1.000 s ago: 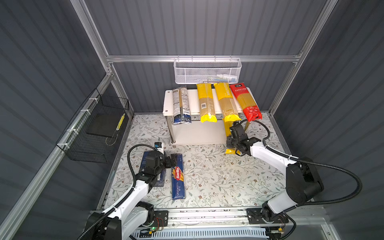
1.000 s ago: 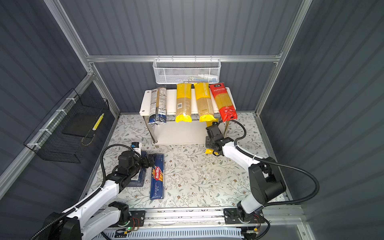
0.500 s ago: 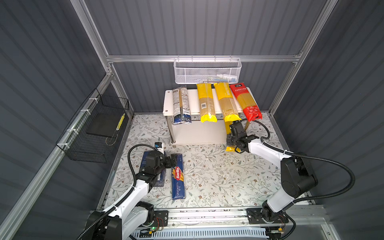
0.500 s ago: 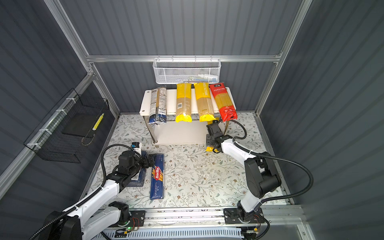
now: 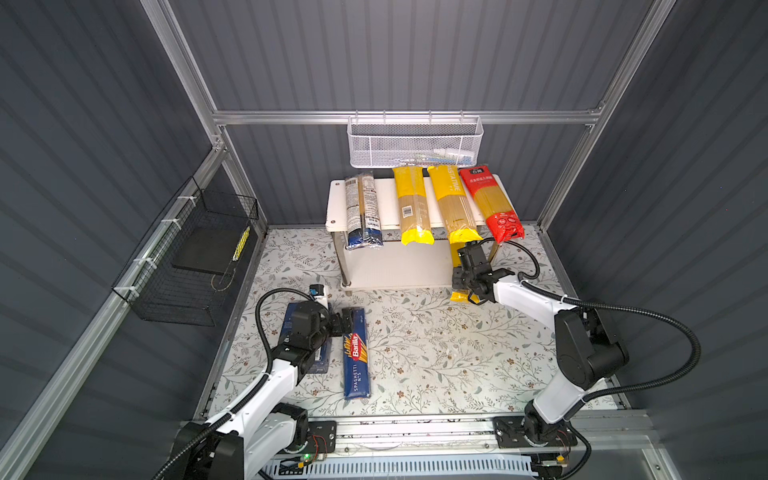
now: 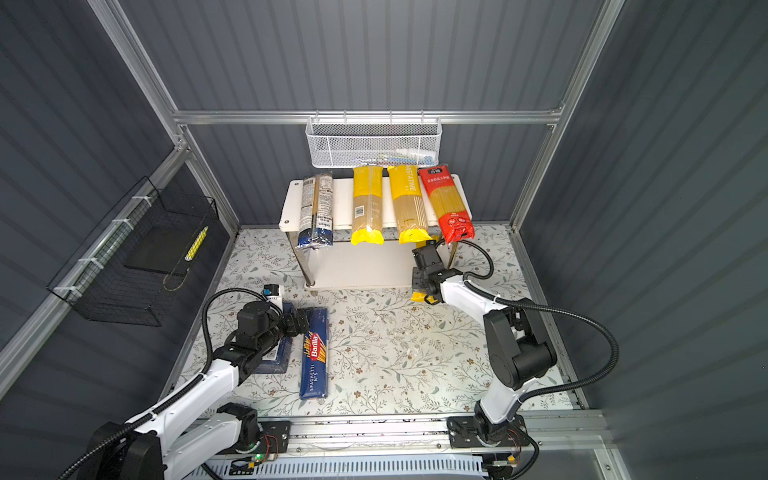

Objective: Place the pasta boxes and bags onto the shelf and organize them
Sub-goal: 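Lower the yellow bag upright against the shelf front beside the yellow bags, then open the right gripper and release the yellow bag leaning on the shelf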

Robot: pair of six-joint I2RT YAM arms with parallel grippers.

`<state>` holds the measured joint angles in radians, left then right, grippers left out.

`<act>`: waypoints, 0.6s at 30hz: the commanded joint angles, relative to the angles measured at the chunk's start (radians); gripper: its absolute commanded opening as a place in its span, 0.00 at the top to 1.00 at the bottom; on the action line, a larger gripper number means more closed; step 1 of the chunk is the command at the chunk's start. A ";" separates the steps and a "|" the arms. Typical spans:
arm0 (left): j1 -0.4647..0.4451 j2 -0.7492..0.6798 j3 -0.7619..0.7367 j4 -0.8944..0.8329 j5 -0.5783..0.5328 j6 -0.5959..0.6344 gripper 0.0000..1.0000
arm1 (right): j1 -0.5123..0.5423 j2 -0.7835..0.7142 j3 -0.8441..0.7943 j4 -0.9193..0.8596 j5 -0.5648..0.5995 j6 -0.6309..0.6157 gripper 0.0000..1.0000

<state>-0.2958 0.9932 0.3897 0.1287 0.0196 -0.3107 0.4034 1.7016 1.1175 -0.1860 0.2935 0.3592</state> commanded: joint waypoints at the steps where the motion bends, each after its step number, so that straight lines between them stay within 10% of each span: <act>1: -0.005 -0.004 -0.003 0.006 0.006 0.007 0.01 | -0.029 -0.004 0.062 0.076 0.052 0.022 0.61; 18: -0.005 -0.015 -0.007 0.006 0.000 0.007 0.01 | -0.014 -0.251 -0.150 0.042 0.001 0.094 0.24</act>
<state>-0.2958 0.9924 0.3897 0.1287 0.0193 -0.3107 0.3878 1.5013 1.0218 -0.1276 0.3016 0.4160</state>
